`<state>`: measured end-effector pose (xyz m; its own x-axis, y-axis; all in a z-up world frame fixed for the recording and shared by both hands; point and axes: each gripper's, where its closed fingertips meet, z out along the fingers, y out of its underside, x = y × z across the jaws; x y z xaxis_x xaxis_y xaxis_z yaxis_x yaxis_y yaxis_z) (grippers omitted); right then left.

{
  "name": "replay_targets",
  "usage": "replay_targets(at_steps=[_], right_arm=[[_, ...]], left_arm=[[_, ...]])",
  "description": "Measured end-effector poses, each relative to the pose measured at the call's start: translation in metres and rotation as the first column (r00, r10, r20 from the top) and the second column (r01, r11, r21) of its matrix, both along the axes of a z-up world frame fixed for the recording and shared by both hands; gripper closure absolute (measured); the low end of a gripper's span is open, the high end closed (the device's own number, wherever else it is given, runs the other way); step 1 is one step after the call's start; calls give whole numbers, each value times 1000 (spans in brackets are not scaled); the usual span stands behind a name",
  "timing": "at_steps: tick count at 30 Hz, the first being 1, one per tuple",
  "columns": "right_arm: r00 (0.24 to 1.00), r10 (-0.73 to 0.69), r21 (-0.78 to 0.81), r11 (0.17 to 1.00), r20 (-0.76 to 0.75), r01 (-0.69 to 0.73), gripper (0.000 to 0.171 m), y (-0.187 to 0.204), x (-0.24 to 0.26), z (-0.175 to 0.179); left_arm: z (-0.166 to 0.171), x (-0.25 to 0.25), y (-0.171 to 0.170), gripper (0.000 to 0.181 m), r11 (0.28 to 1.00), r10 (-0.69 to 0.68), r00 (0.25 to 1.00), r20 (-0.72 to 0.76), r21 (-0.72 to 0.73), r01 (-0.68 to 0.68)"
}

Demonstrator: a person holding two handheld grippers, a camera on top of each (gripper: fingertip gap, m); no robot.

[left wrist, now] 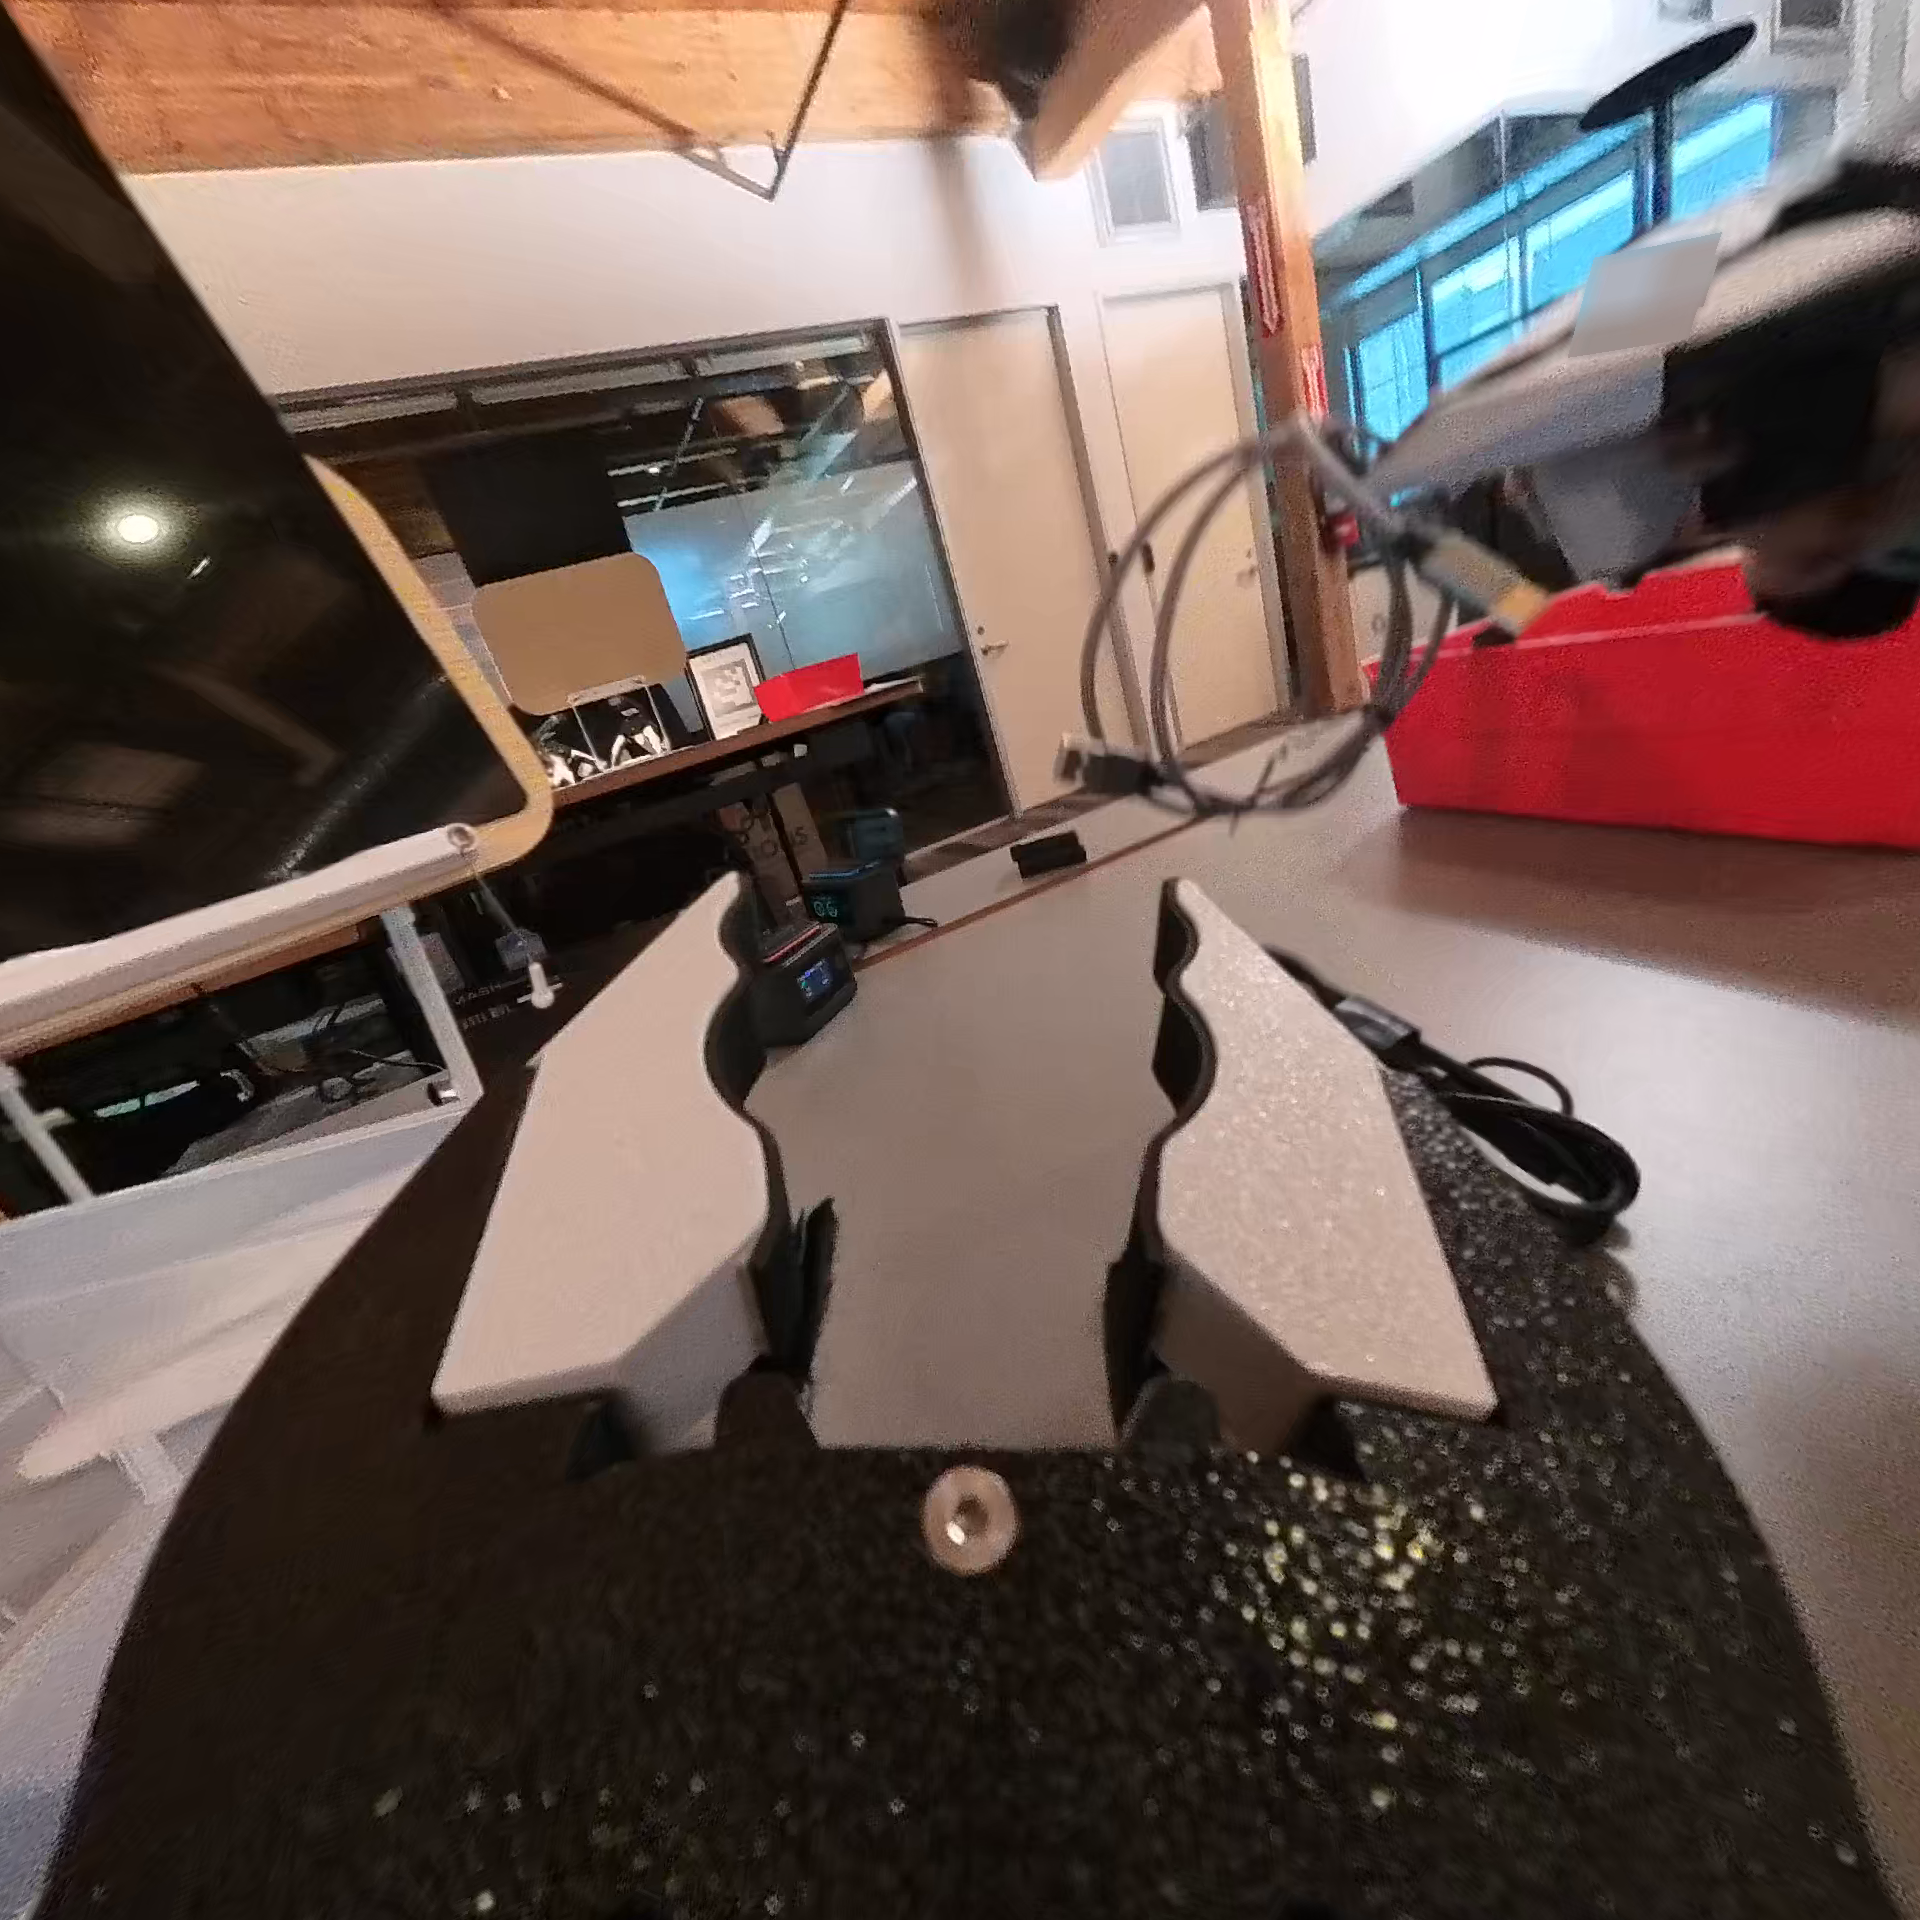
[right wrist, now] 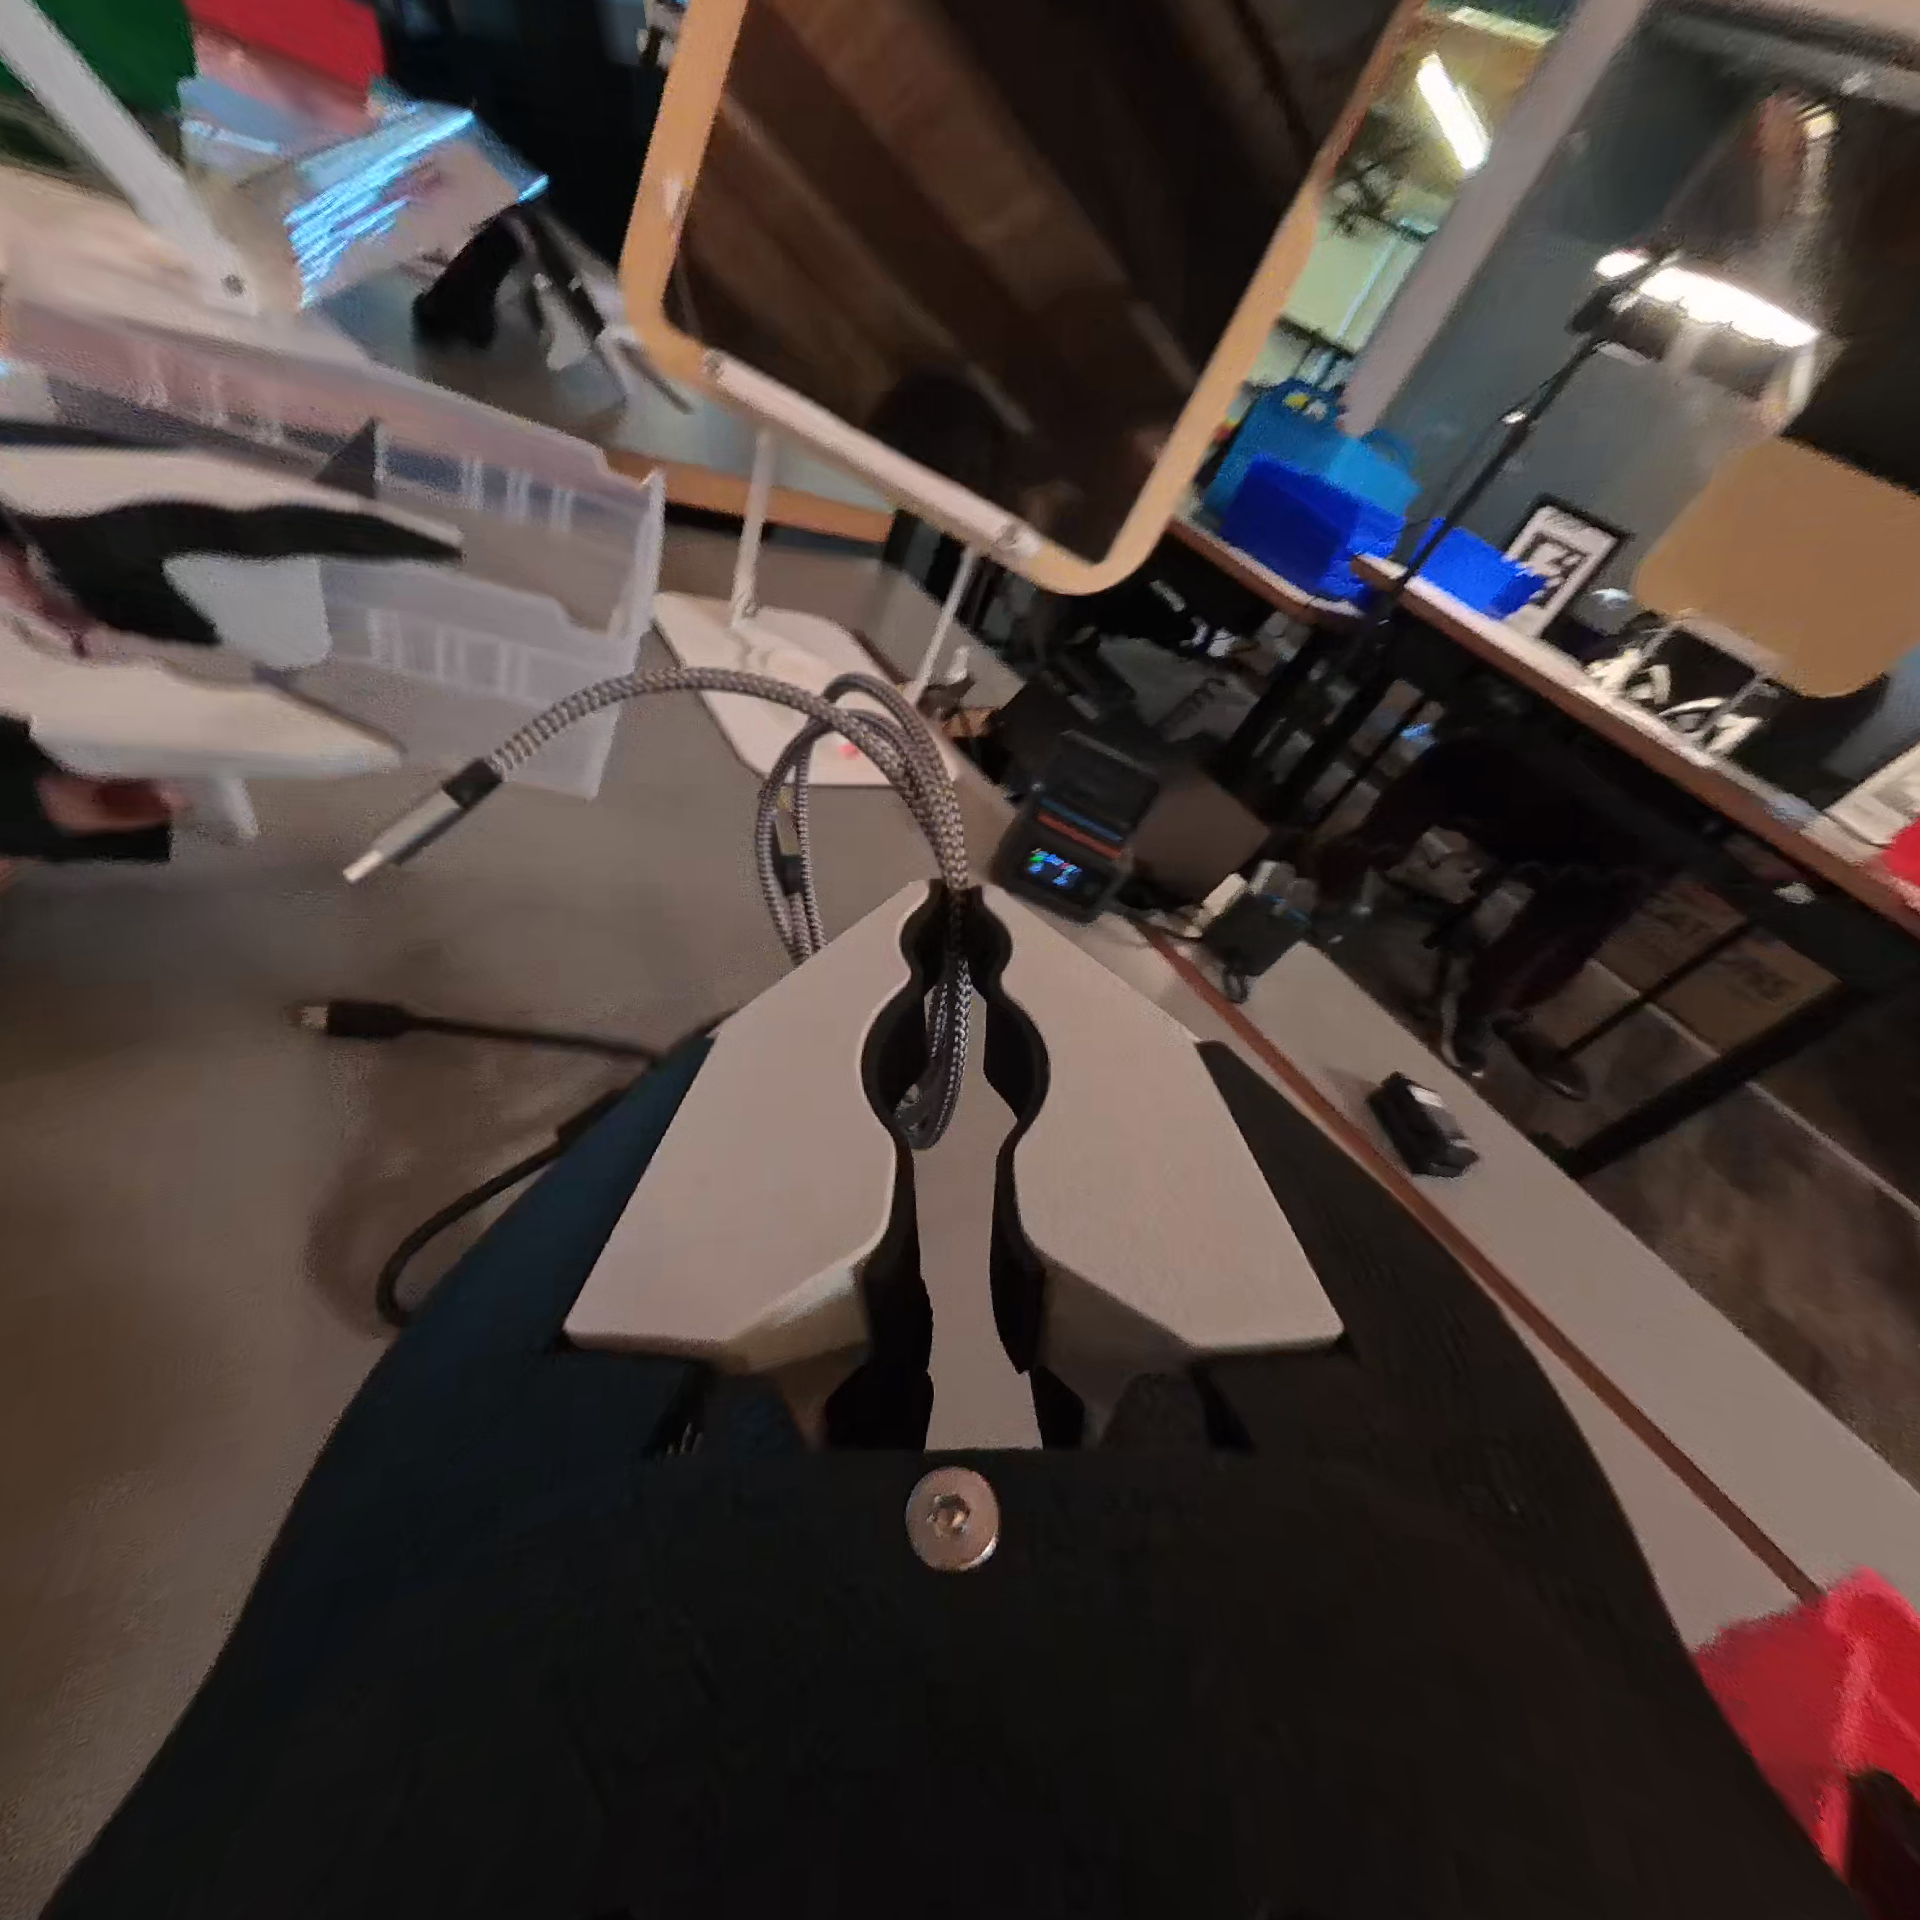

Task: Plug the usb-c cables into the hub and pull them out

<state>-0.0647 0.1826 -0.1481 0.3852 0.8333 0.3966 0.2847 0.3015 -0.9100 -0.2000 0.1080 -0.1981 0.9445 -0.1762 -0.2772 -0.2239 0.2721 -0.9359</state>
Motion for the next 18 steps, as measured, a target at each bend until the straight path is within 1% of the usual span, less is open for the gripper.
replay_targets(at_steps=[2, 5, 7, 9, 11, 13, 15, 16, 18], right_arm=[[997, -50, 18, 999, -56, 51, 169, 6, 17, 20], [971, -198, 62, 976, -132, 207, 169, 19, 64, 55], [925, -347, 125, 922, -152, 367, 169, 27, 114, 79], [854, -509, 146, 842, -107, 520, 170, 32, 171, 87], [788, -616, 113, 783, 6, 612, 169, 35, 219, 75], [705, -693, 97, 720, 149, 687, 169, 40, 260, 50], [590, -765, 158, 636, 256, 755, 169, 49, 296, 27], [525, -803, 212, 586, 282, 783, 169, 54, 311, 19], [433, -850, 316, 517, 300, 795, 169, 62, 328, 5]], left_arm=[[-4, 6, 2, 108, 1000, -4, 999, -45, -15, 3], [-8, 12, 3, 109, 999, -14, 997, -76, -32, 11], [-9, 11, 4, 110, 999, -14, 997, -76, -41, 11], [-10, 11, 5, 110, 999, -19, 998, -62, -51, 16], [-10, 10, 5, 110, 998, -24, 999, -47, -56, 21], [-10, 10, 5, 110, 998, -30, 999, -39, -58, 27], [-11, 11, 6, 111, 997, -36, 999, -40, -63, 34], [-11, 12, 6, 111, 997, -38, 998, -42, -65, 35], [-12, 13, 7, 112, 997, -40, 998, -51, -68, 36]])
